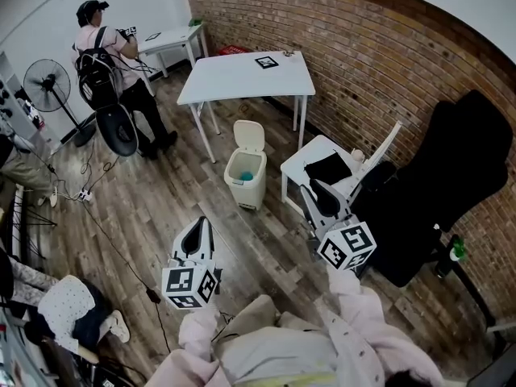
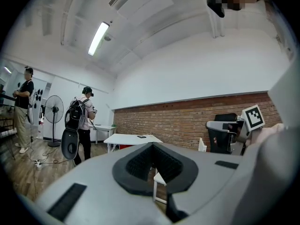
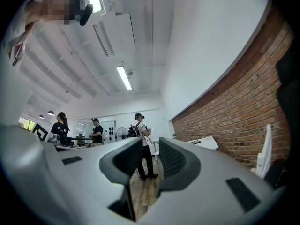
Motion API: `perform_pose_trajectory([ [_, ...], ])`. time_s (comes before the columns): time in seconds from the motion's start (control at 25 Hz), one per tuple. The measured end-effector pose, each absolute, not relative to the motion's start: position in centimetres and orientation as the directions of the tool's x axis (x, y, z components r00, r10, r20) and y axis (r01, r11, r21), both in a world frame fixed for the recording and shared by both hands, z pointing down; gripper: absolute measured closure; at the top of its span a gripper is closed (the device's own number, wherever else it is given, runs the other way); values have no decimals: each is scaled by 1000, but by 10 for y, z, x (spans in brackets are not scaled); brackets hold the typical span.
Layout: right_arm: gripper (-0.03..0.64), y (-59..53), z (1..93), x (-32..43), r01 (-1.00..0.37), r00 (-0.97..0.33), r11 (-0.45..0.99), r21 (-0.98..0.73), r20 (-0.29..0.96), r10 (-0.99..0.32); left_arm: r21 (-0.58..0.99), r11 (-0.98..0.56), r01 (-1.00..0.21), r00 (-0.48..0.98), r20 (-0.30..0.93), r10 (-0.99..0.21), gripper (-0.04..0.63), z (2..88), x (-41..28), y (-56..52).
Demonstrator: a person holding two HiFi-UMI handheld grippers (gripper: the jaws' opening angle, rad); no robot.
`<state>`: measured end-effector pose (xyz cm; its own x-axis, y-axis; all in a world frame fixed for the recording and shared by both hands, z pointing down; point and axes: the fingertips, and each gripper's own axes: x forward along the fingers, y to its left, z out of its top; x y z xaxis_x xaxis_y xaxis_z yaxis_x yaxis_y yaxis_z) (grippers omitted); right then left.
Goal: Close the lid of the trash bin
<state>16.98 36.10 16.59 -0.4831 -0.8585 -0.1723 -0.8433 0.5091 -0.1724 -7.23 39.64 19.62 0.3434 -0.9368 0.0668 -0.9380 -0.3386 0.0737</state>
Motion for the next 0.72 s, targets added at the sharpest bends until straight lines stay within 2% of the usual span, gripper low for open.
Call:
perform_pose_trajectory([
  [0.12, 486, 357, 174, 169, -844, -487, 509, -170, -155, -860, 80, -335, -939, 340, 73, -937, 602, 200, -72, 393],
  [0.48, 414, 324, 195, 164, -851, -484, 496, -173, -108, -868, 86, -347, -934, 354, 97, -930, 602, 213, -71, 360],
  [0.72, 413, 280, 210, 155, -857, -471, 477, -192, -78, -878, 92, -356, -930, 365, 125, -923, 603, 226, -83, 317],
])
